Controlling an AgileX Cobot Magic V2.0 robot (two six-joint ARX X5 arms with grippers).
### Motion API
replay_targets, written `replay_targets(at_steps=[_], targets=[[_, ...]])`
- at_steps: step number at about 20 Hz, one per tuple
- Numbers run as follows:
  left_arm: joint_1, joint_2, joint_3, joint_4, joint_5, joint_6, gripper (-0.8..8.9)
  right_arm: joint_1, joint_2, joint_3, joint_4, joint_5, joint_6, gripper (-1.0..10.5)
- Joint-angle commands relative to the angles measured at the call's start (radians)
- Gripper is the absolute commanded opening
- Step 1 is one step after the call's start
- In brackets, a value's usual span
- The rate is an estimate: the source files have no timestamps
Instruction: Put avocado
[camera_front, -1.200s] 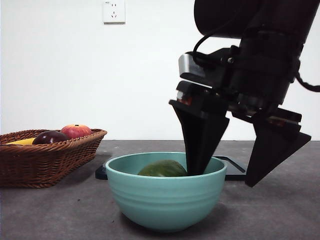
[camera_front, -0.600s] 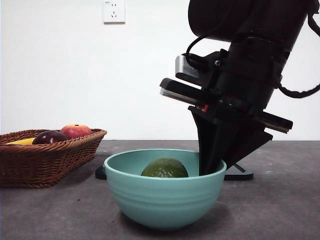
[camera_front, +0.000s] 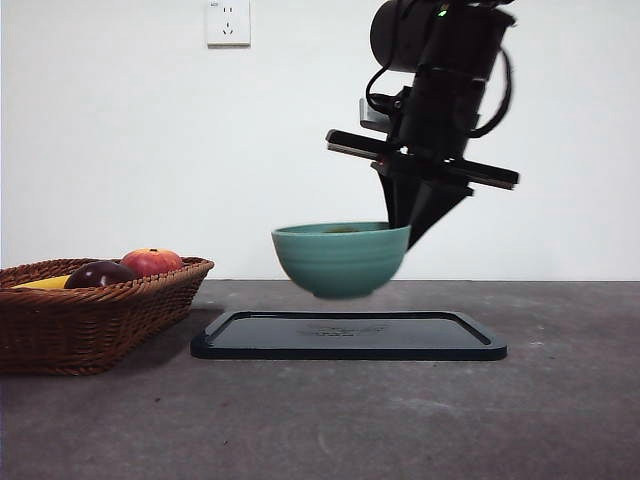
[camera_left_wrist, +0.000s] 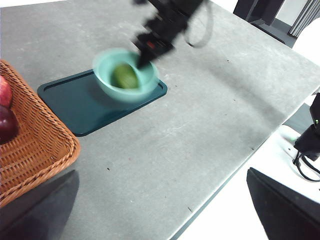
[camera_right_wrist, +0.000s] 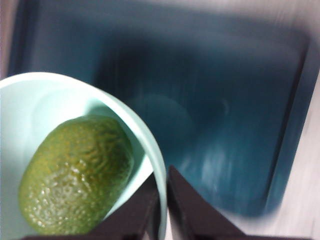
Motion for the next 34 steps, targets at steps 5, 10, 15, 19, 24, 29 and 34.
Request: replay_targets(at_steps=[5, 10, 15, 19, 24, 29, 34], targets=[[-0.011, 0.003, 0.011, 0.013, -0.003, 0.002, 5.93, -0.044, 0.161, 0.177, -0.015, -0.021, -0.034, 0.1], [-0.011, 0.003, 0.011, 0.013, -0.003, 0.002, 5.93, -0.043, 0.227, 0.177, -0.011, -0.029, -0.031, 0.1], [-0.011, 0.003, 0.011, 0.013, -0.003, 0.002, 5.92, -0.041, 0.241, 0.177, -0.023, -0.071, -0.031, 0.9], [-0.011, 0.003, 0.011, 0.013, -0.003, 0.002, 5.93, -0.042, 0.215, 0.193, -0.038, -0.013, -0.027, 3.0], [-0.011, 0.003, 0.011, 0.013, -0.003, 0.002, 5.93, -0.031, -0.032, 0.211, -0.189, 0.12, -0.076, 5.4], [-0.011, 0.003, 0.011, 0.013, -0.003, 0.002, 5.93, 0.073, -0.296, 0.209, -0.425, 0.387, -0.077, 5.5], [-0.011, 0.003, 0.011, 0.013, -0.003, 0.002, 5.92, 0.195, -0.484, 0.171, -0.546, 0.457, -0.077, 5.5]])
